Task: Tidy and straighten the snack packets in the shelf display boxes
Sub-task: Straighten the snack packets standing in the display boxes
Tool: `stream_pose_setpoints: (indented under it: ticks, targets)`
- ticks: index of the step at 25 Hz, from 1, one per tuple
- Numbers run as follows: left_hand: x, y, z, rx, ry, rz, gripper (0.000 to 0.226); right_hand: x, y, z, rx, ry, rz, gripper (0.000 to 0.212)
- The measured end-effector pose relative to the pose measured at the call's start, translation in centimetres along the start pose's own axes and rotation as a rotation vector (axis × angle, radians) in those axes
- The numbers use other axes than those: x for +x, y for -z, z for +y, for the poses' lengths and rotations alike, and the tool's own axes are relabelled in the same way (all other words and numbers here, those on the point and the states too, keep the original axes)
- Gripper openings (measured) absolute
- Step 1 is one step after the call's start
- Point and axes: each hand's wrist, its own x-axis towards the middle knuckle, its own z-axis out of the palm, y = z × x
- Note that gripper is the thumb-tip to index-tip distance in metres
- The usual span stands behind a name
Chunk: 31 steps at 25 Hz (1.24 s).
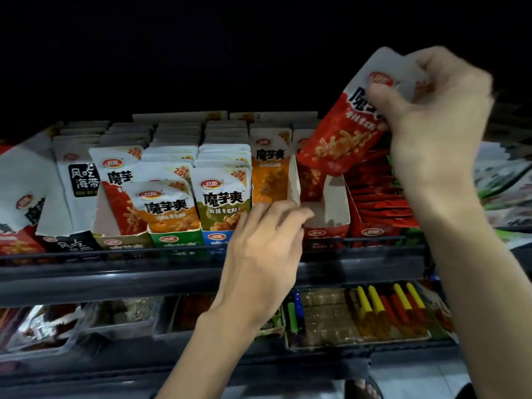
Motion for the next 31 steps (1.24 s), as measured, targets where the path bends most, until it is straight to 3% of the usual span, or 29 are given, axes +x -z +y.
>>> stream_pose_setpoints:
  ticks: [5, 11, 15, 21, 25, 31]
  targets:
    - [0.0, -1.3, 0.0, 0.136, 0.058, -0.161, 0.025, -1.4, -3.0, 1.9, -0.247, 0.017, -0.123, 0.021]
    - [0.0, -1.5, -0.3, 0.145, 0.063, -0.164, 0.024, -2.4, -6.1, 4.7, -0.379, 0.085, -0.265, 0.015]
    - [0.1, -1.3, -0.5, 0.141, 0.07, -0.194, 0.03, -3.0, -7.4, 5.7, -0.5, 0.077, -0.331, 0.025]
    - [0.1, -1.1, -0.7, 0.106, 0.084, -0.219, 0.032, -3.7, -8.1, 5.0, -0.525, 0.099, -0.27, 0.042]
    - [0.2, -1.1, -0.8, 0.08, 0.095, -0.222, 0.033, -3.9, -7.2, 4.2, -0.365, 0.156, -0.194, 0.028]
    - [0.1, -0.9, -0.7, 0.066, 0.107, -0.225, 0.031, -4.5, -6.9, 5.0, -0.839, 0.214, -0.619, 0.043]
